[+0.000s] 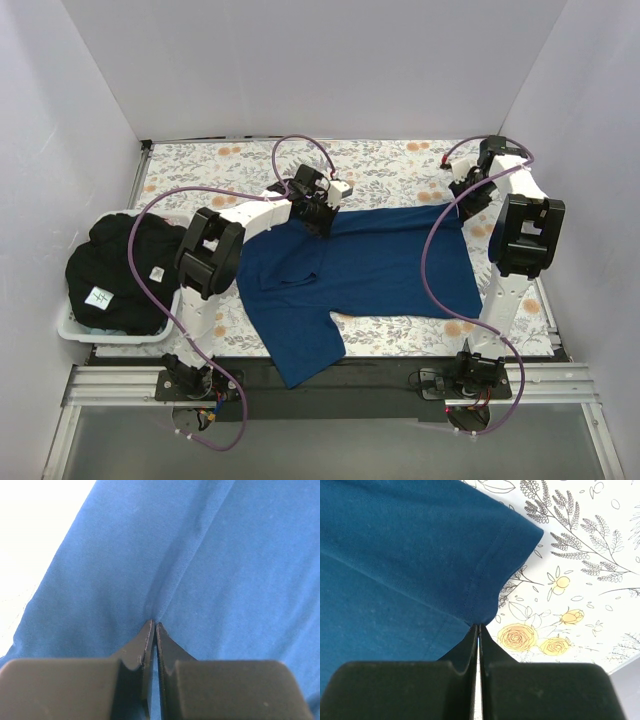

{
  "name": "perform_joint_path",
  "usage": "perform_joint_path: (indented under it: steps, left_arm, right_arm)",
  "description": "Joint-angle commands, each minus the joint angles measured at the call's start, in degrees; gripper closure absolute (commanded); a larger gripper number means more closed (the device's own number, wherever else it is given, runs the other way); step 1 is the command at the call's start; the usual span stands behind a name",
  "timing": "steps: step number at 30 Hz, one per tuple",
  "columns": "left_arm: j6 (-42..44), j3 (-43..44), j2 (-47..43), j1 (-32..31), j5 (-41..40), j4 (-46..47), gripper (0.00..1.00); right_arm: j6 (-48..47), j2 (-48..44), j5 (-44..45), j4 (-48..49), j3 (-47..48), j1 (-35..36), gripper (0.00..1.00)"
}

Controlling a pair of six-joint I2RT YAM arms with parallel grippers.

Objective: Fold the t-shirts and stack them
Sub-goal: Fold the tshirt

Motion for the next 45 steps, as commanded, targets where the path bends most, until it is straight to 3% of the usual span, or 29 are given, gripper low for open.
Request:
perform_joint_path:
  steps: [1, 11, 13, 14, 15, 16, 19, 25, 30, 33, 38, 45]
  left_arm:
    - [-0.1, 0.4, -4.9, -0.2, 1.9, 0.0, 1.00]
    - [-0.9, 2.8, -3.7, -0.2, 6.3, -5.5, 0.99]
    - [-0.9, 2.7, -3.4, -0.1, 5.8, -7.0, 0.80]
    - [-1.5, 2.1, -3.7, 0.0, 5.7, -6.9, 0.72]
    - [-2.1, 1.5, -5.2, 1.0, 6.0, -6.4, 0.68]
    - [-3.0, 0.0, -6.1, 2.0, 6.9, -5.3, 0.62]
    - [-7.0, -0.6, -9.9, 7.6, 9.9, -5.0, 0.58]
    - [-14.2, -6.9, -18.2, 20.5, 10.7, -0.3, 0.57]
    - [-15.5, -8.2, -16.8, 28.8, 11.1, 0.0, 0.60]
    - [-14.5, -6.7, -14.6, 30.4, 7.5, -0.8, 0.69]
    - [-7.8, -2.7, -9.5, 30.5, 2.8, -6.1, 0.70]
    - [-5.2, -1.4, -5.4, 30.4, -2.3, -6.4, 0.69]
  right_arm:
    - [-1.0, -2.9, 0.7, -1.5, 1.9, -0.4, 0.99]
    - [-1.8, -1.6, 2.1, -1.4, 1.2, -1.1, 0.99]
    - [-2.3, -1.5, 1.5, -1.9, 0.4, -1.1, 0.99]
    - [-3.0, -1.7, 1.5, -2.4, 0.1, -1.0, 0.89]
    - [-3.4, -1.9, 1.2, -2.6, -0.1, -1.1, 0.70]
    - [-3.8, -2.3, 0.9, -2.6, -0.3, -1.1, 0.63]
    - [-3.6, -3.6, -1.2, -2.8, 1.1, -1.1, 0.49]
    - [-1.1, -2.3, -4.9, -2.8, 8.1, 0.2, 0.51]
    - [1.3, 1.2, -6.6, -2.6, 12.2, 3.1, 0.57]
    - [2.9, 3.5, -7.4, -2.4, 13.8, 4.3, 0.60]
    - [4.9, 7.1, -8.0, -1.6, 15.1, 6.0, 0.61]
    - [5.2, 9.2, -5.3, 0.0, 14.7, 6.5, 0.62]
